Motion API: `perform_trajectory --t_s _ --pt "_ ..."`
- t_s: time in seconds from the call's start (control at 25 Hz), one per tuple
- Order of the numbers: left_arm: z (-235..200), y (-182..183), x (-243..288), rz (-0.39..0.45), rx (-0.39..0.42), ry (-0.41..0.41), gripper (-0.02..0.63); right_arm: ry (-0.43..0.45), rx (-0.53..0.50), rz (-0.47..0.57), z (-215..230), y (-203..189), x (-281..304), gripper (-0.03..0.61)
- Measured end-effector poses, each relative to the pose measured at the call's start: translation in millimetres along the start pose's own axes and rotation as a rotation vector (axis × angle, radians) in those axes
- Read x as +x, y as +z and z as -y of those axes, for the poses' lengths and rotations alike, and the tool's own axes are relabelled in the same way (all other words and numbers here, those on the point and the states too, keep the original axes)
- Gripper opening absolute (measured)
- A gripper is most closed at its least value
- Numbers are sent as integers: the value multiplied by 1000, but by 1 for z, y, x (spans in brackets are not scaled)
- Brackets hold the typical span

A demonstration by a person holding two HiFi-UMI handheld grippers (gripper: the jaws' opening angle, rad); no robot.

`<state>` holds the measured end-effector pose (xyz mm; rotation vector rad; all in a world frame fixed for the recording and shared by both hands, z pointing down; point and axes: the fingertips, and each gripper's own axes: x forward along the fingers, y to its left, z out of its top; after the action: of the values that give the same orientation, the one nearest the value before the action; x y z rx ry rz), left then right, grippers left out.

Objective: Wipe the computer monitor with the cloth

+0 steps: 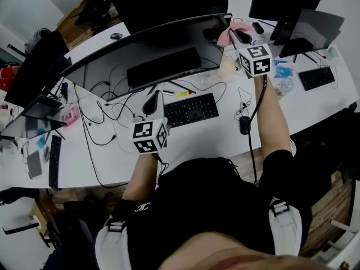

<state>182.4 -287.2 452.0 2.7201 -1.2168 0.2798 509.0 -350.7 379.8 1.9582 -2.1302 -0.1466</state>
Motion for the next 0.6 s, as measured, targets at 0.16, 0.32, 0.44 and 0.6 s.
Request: perform_trajectory --t_s 0.16,0.32,0.44,0.6 --pt "-3 -5 1 -18 -4 10 49 24 30 -34 -7 -27 2 11" --pt "-7 -11 4 -34 -10 24 49 39 47 -84 -18 -61 8 11" --pt "-8 -14 6 -45 -10 29 49 48 63 -109 -23 -82 11 11" --pt "-11 -18 8 -60 -12 39 49 70 57 -154 -33 -116 15 9"
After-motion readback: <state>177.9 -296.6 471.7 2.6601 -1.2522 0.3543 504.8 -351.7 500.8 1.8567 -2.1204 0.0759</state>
